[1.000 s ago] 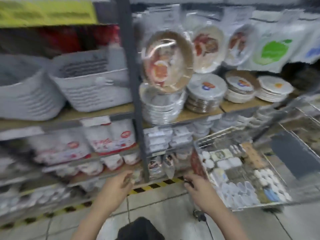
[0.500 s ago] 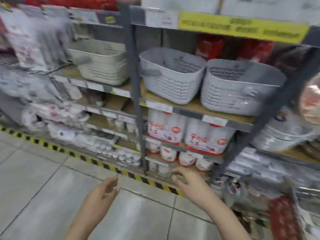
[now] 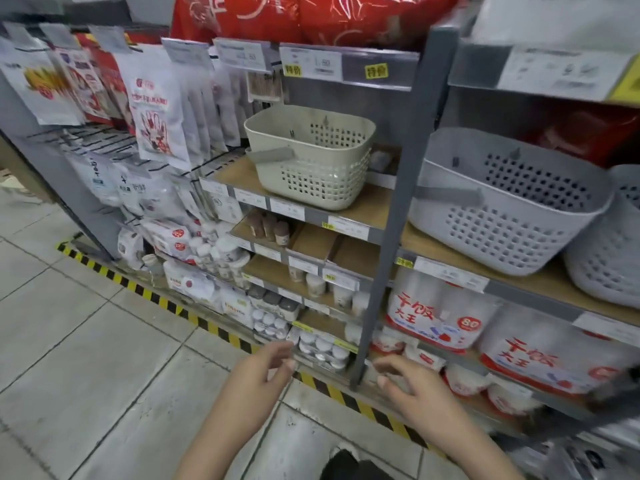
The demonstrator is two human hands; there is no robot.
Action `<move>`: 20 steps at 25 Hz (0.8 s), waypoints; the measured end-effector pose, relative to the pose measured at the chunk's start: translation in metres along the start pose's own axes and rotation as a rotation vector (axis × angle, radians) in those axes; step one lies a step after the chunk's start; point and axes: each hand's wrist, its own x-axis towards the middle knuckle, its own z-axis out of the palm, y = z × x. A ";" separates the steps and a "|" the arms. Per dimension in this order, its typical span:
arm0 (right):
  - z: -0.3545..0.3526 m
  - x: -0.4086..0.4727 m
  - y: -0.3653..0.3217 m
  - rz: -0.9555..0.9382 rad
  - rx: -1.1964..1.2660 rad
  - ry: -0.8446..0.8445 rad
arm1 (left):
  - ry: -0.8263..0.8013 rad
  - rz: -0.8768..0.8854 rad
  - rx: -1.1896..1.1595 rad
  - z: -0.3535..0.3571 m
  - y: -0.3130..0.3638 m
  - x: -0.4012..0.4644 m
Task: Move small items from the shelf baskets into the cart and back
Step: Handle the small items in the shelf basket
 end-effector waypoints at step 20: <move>-0.126 0.258 -0.155 -0.324 -0.010 0.569 | 0.321 0.417 0.075 -0.183 0.068 0.287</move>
